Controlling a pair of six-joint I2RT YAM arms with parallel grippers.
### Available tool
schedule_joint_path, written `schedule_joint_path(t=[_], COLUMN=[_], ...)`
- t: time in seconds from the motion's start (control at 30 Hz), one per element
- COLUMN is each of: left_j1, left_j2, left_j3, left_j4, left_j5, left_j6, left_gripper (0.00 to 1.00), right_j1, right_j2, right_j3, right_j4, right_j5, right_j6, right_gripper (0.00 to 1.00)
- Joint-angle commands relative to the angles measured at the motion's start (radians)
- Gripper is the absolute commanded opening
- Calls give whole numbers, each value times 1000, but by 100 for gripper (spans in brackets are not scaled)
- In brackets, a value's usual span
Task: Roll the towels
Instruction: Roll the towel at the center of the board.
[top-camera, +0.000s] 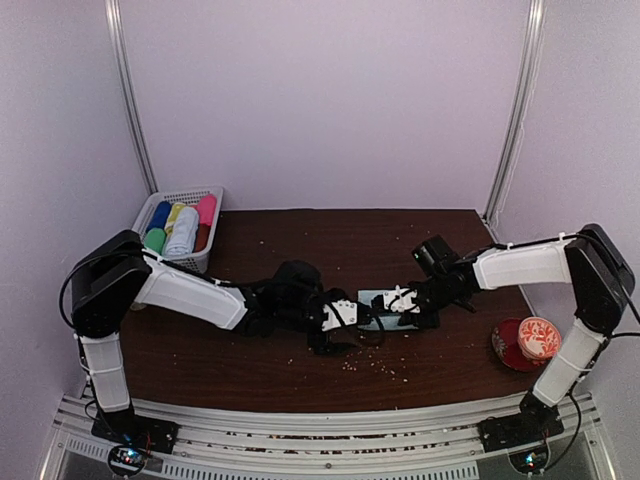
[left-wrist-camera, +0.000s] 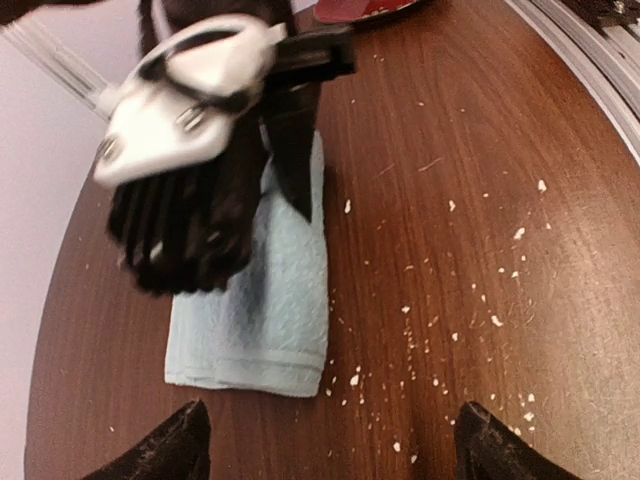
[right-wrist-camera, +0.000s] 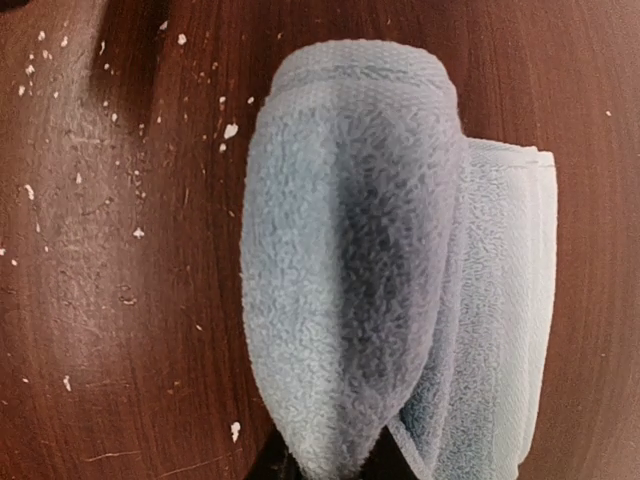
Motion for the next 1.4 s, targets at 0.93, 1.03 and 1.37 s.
schedule_joint_path(t=[0.93,1.03,1.37], left_j1=[-90,-92,-94], left_j2=[198,225,303], left_j3=[78,119,200], left_j4=[291,244,140], left_j5=[-318,-335,-402], left_j6=[320,324,312], left_gripper=[72,72,42], right_j1=[-55,-56,-52], right_j2=[525,532,531], right_j3=[645,659,658], right_j4=[-818,-839,-866], right_j5=[-181,-197,-201], right_j6=[-34,-49,-75], right_gripper=[11,11,11])
